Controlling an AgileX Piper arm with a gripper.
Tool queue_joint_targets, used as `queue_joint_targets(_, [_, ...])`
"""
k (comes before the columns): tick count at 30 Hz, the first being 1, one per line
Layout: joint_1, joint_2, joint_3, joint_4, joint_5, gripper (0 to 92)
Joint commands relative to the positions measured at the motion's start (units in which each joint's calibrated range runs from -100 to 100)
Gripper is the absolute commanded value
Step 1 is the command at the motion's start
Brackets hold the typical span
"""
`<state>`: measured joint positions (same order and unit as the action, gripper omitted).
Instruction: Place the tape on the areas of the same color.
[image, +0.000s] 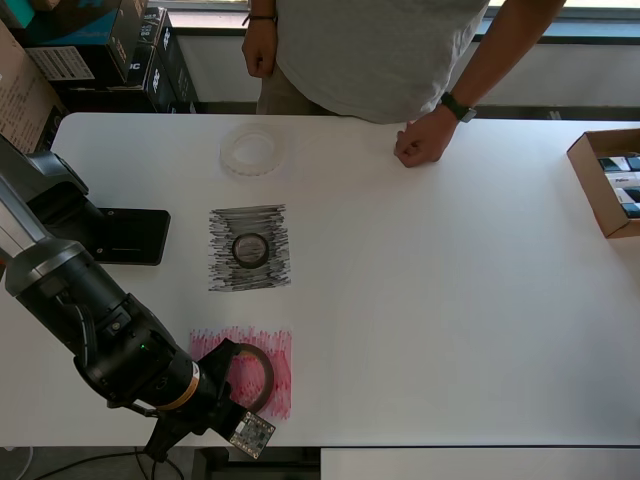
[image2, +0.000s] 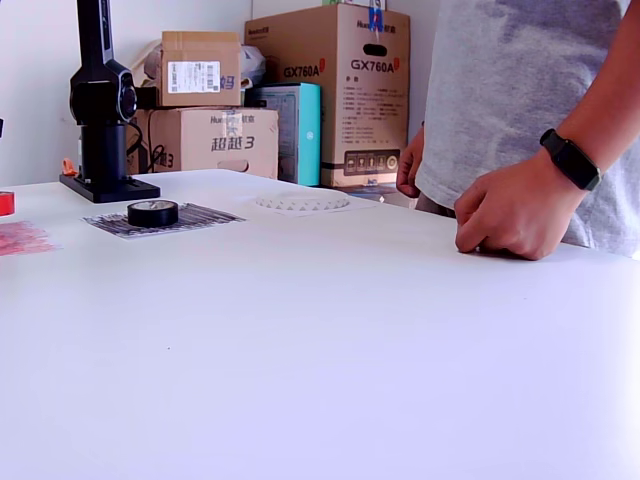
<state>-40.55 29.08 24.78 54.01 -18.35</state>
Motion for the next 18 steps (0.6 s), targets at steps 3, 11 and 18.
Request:
queue_joint_targets(3, [0.47, 0.39, 1.08, 0.09, -0.06, 0.0])
queue_joint_targets(11, [1.81, 0.48, 1.17, 0.09, 0.27, 0.0])
queue_joint_targets(18, [1.97, 2.26, 1.08, 0.09, 0.10, 0.0])
